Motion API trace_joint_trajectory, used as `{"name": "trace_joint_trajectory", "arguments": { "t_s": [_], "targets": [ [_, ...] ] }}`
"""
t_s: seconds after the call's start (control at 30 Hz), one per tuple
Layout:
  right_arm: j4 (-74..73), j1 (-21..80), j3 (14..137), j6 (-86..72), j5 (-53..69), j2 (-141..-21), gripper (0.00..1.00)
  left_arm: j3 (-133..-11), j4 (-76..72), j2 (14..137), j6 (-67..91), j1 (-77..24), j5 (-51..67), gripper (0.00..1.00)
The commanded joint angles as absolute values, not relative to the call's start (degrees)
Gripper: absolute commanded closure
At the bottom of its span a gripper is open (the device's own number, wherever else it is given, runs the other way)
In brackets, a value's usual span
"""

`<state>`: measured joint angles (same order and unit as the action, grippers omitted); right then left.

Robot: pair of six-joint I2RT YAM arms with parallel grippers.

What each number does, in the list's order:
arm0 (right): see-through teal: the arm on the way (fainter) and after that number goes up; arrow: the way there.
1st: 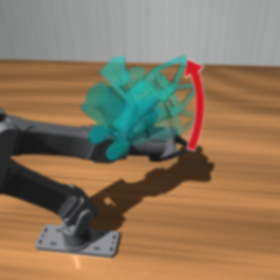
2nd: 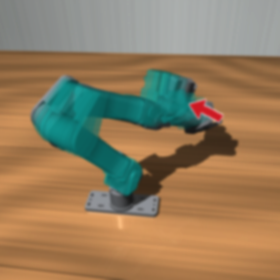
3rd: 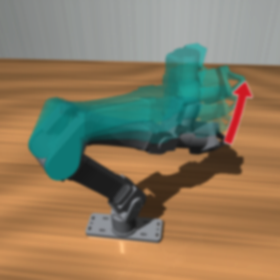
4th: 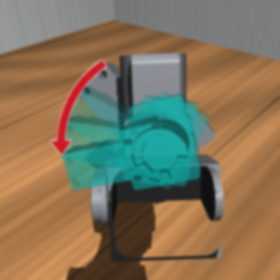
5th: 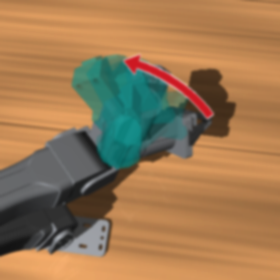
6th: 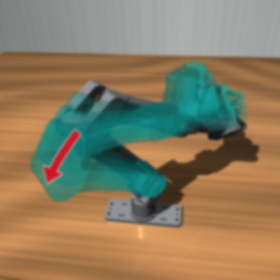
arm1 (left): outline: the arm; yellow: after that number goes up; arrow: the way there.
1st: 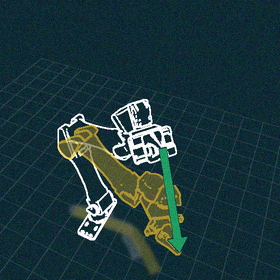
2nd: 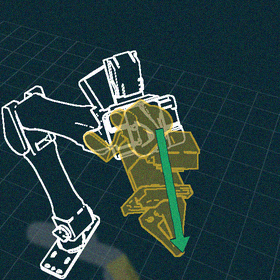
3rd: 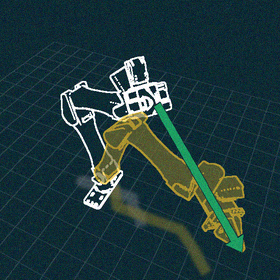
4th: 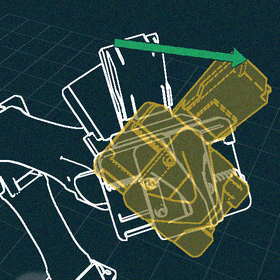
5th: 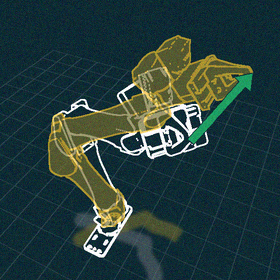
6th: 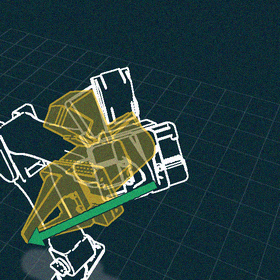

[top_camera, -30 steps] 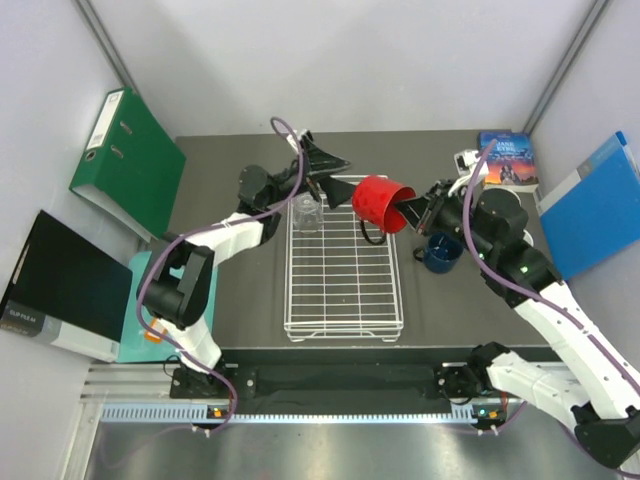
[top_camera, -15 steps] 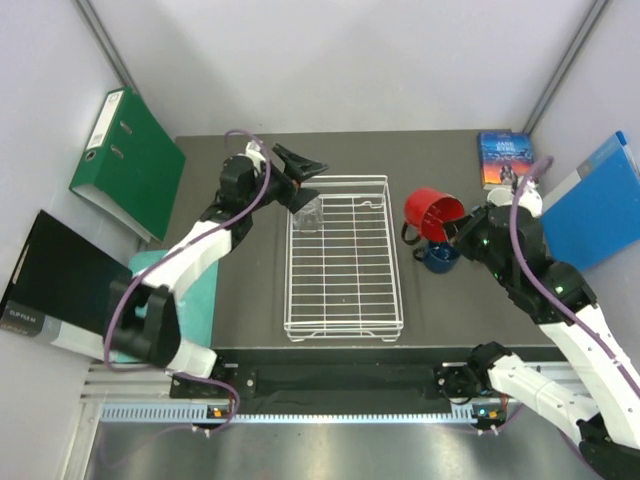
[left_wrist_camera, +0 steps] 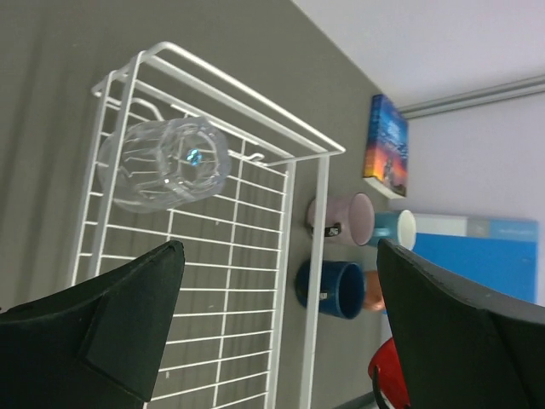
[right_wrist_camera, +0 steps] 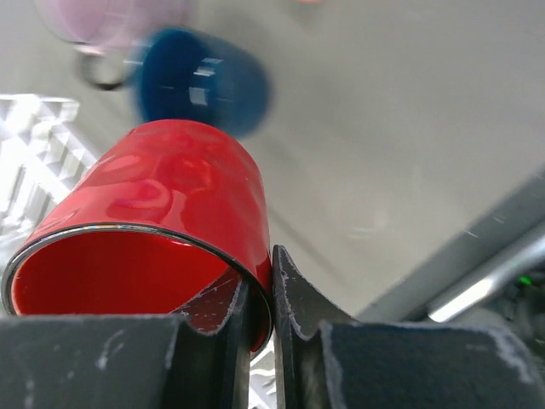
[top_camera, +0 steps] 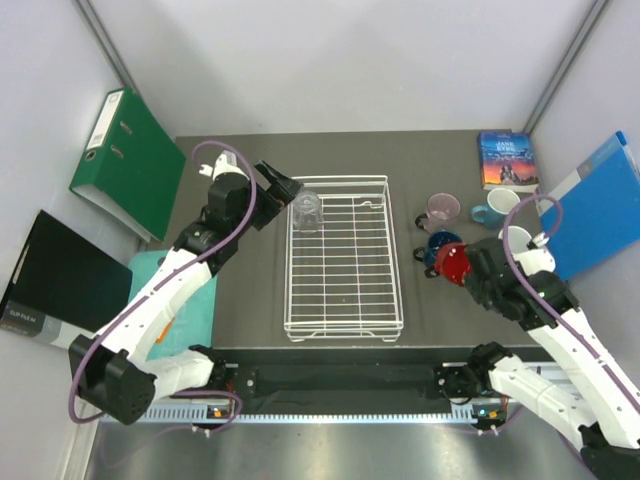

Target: Unload the cups from the dish rack

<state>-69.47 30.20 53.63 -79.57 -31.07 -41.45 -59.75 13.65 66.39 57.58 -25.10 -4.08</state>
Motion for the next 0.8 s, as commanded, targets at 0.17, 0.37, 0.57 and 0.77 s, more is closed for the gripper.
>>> {"name": "trace_joint_trajectory", "arguments": {
  "t_s": [0.17,0.37,0.57,0.77],
  "targets": [
    [-68.38,29.79,45.98,-88.68,-30.59,-39.11,1.00,-58.36,15.82,65.04,56.25,-27.16,-11.07,0.01],
    [-66.88,29.79,42.81,-90.35,-27.34,-41.13,1.00,-57.57,16.70,64.51,57.39,-28.04,-12.48,0.01],
    [-66.97,29.71,42.36,-92.02,-26.02,-44.56,1.00,-56.78,17.40,63.54,58.62,-29.09,-15.03,0.01],
    [-65.40,29.71,41.40,-94.13,-25.49,-49.74,1.00,-56.78,18.02,63.72,59.76,-30.32,-16.96,0.01]
  ]
}}
